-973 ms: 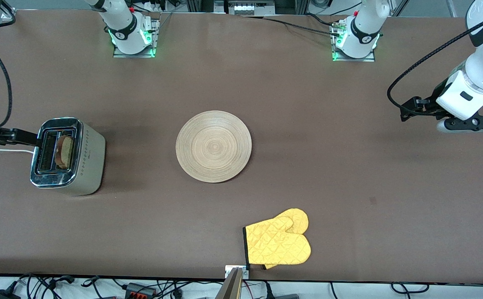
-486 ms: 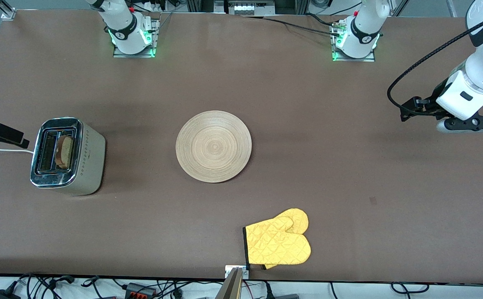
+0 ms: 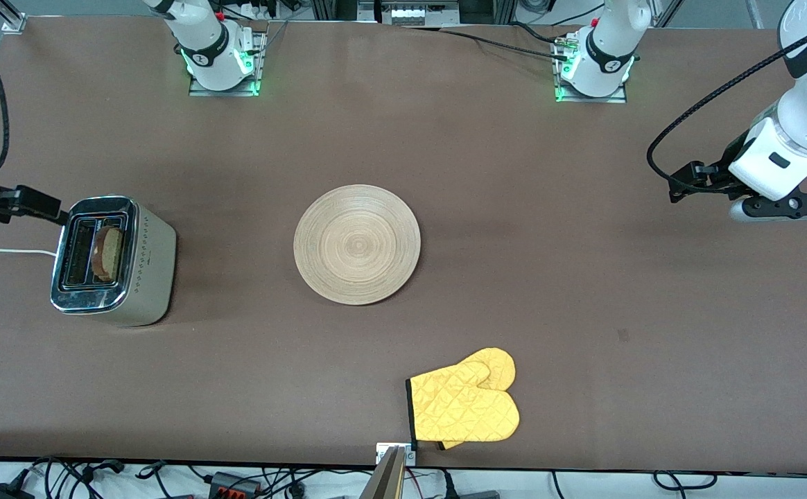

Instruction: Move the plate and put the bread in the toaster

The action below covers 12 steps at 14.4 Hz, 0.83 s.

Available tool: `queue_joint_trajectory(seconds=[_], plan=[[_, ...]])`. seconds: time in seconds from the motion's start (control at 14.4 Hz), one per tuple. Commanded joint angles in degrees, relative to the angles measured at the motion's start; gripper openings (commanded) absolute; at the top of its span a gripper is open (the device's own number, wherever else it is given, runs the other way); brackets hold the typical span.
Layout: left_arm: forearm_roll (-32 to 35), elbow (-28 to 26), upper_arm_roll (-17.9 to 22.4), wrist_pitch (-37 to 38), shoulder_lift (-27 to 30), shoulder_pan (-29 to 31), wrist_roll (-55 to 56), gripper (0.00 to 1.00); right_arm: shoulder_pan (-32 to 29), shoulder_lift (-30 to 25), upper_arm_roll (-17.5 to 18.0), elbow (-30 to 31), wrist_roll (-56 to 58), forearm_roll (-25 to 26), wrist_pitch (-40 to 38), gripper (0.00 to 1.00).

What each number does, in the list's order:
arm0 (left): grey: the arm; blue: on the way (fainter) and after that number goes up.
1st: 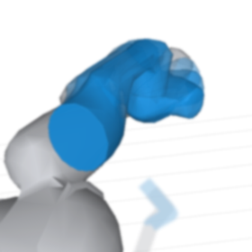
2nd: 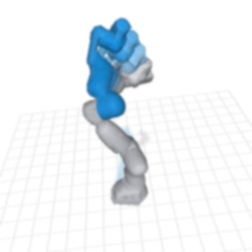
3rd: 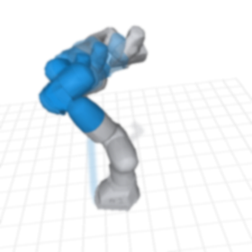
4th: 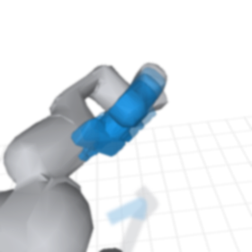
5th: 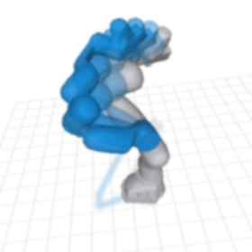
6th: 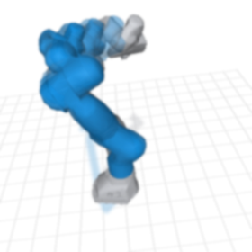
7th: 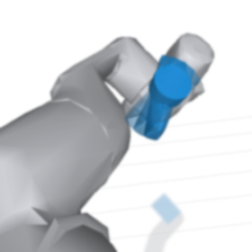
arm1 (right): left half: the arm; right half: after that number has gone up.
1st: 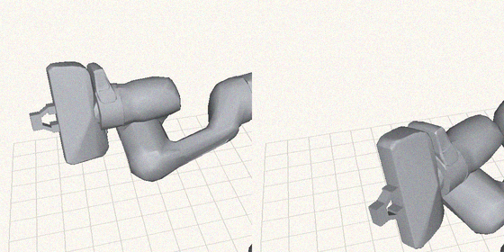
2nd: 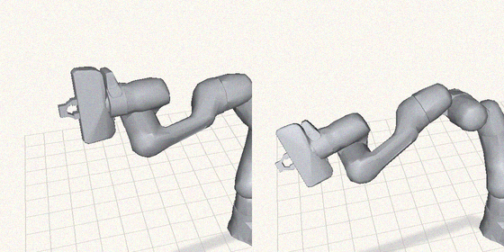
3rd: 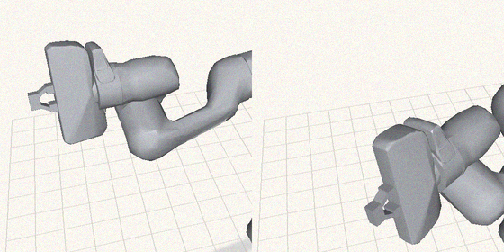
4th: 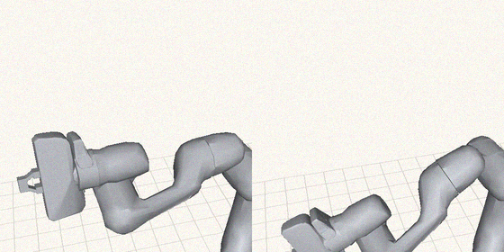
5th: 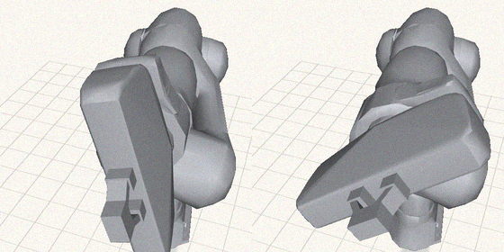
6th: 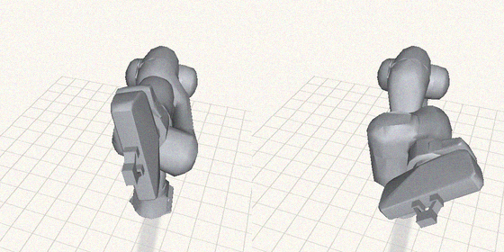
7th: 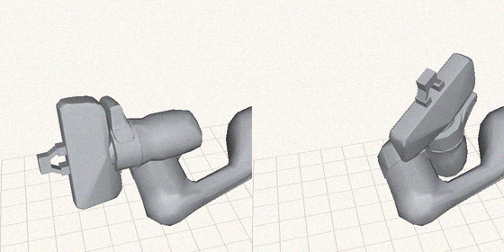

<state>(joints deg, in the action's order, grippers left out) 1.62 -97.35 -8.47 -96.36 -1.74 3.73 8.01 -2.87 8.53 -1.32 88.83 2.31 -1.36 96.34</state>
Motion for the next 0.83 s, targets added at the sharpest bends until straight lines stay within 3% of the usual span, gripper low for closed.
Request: queue_joint_trajectory(seconds=[0.0,0.76], plan=[[-0.56,-0.73,0.12,-0.14,1.21,0.05,-0.19,1.0,-0.12,-10.27,0.53,14.08,-0.9,0.83,5.17,1.0],[-0.56,-0.73,0.12,-0.14,1.12,0.13,-0.1,1.0,-0.12,-10.55,0.79,11.63,-0.02,1.62,-0.9,1.0]])
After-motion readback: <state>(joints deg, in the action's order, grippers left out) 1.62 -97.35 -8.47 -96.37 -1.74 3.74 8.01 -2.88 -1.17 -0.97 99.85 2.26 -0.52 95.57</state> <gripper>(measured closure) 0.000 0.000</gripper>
